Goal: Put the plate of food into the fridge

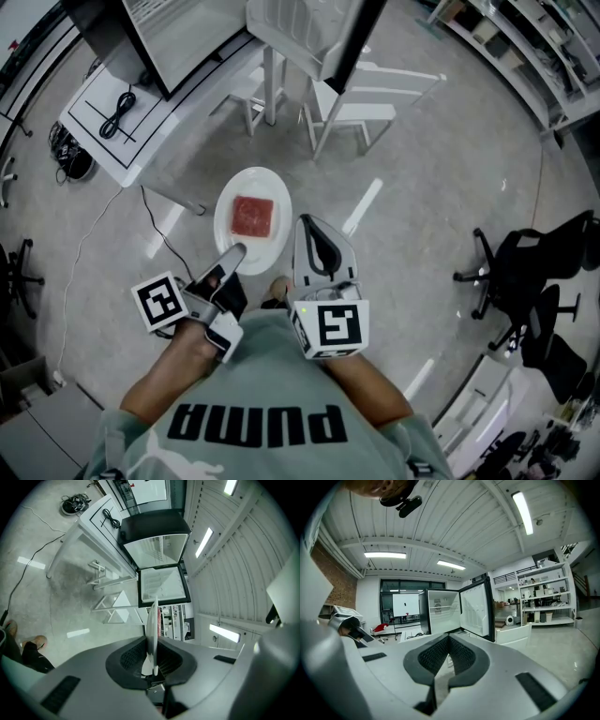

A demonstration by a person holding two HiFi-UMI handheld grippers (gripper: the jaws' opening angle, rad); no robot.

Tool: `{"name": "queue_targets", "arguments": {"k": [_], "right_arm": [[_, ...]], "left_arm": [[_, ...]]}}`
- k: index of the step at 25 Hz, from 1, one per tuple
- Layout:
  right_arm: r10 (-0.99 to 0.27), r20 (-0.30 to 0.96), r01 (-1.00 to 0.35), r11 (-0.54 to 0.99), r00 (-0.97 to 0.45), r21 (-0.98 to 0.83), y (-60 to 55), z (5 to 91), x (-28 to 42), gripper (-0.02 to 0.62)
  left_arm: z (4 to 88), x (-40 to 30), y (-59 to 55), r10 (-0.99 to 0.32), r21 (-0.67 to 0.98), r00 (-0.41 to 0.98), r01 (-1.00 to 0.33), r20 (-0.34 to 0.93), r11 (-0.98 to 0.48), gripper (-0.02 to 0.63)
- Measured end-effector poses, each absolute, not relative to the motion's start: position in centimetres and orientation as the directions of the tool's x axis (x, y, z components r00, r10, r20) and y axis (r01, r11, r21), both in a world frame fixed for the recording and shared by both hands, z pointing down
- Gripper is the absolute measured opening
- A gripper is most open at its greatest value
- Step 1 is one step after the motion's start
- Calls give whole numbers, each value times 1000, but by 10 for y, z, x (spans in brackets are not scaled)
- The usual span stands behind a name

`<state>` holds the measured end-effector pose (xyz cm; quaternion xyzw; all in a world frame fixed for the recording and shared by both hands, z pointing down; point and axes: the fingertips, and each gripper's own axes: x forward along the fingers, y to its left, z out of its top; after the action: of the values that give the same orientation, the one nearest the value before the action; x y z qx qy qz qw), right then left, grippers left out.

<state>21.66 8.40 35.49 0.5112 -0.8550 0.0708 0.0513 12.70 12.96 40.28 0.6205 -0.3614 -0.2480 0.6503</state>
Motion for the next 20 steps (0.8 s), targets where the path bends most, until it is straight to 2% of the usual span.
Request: {"name": "queue_targets", "arguments": {"k": [20], "right_arm": [[-864, 192, -885, 457, -466, -94, 43, 367, 214, 5]], "left_arm": [[412, 119, 86, -775, 984, 608, -121, 175, 127, 38]]}}
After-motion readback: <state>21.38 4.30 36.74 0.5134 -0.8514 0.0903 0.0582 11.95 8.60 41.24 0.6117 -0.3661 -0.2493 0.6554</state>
